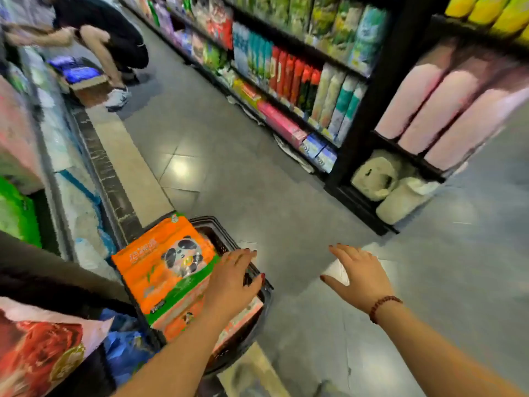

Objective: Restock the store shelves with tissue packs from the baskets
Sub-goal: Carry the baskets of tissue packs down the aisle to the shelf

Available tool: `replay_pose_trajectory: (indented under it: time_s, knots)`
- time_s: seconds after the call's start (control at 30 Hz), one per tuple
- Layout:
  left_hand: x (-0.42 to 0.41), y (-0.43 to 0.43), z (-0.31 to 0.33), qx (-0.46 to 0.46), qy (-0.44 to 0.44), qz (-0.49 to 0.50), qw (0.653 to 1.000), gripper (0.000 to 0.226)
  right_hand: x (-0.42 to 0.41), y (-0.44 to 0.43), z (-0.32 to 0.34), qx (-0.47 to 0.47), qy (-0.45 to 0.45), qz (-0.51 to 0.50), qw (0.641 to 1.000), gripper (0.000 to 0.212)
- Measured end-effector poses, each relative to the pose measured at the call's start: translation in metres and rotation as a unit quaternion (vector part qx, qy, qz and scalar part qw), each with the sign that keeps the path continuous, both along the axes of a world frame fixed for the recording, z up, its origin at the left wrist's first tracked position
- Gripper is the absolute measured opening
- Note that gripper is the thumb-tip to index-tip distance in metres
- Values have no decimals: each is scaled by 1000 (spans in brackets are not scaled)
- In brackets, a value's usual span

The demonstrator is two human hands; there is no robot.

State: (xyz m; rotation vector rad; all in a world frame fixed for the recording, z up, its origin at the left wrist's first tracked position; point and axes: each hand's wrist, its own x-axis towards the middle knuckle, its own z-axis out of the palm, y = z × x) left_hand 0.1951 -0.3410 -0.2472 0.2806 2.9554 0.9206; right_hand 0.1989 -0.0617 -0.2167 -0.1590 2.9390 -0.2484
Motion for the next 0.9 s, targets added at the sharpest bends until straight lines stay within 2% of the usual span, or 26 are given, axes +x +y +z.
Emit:
replay_pose_trajectory:
  time_s: [0.07, 0.27, 0.47, 0.7, 0.9]
  knots:
    - [-15, 42, 18, -23, 43, -66, 997, 50, 19, 34, 13, -2, 19, -38, 999, 71]
    - [-14, 202, 60, -13, 116, -208, 971, 52, 93, 153, 39, -6, 67, -156, 985, 71]
    - [36, 374, 86, 17, 133, -344, 929, 52, 194, 272, 55, -9, 103, -288, 952, 69]
    - [104, 540, 104, 33, 157, -518, 840, 53, 318, 370, 68, 33, 118, -464, 877, 66]
    - [174, 665, 109, 53, 157, -650, 742, 52, 414, 424, 71, 42, 124, -612, 780, 64]
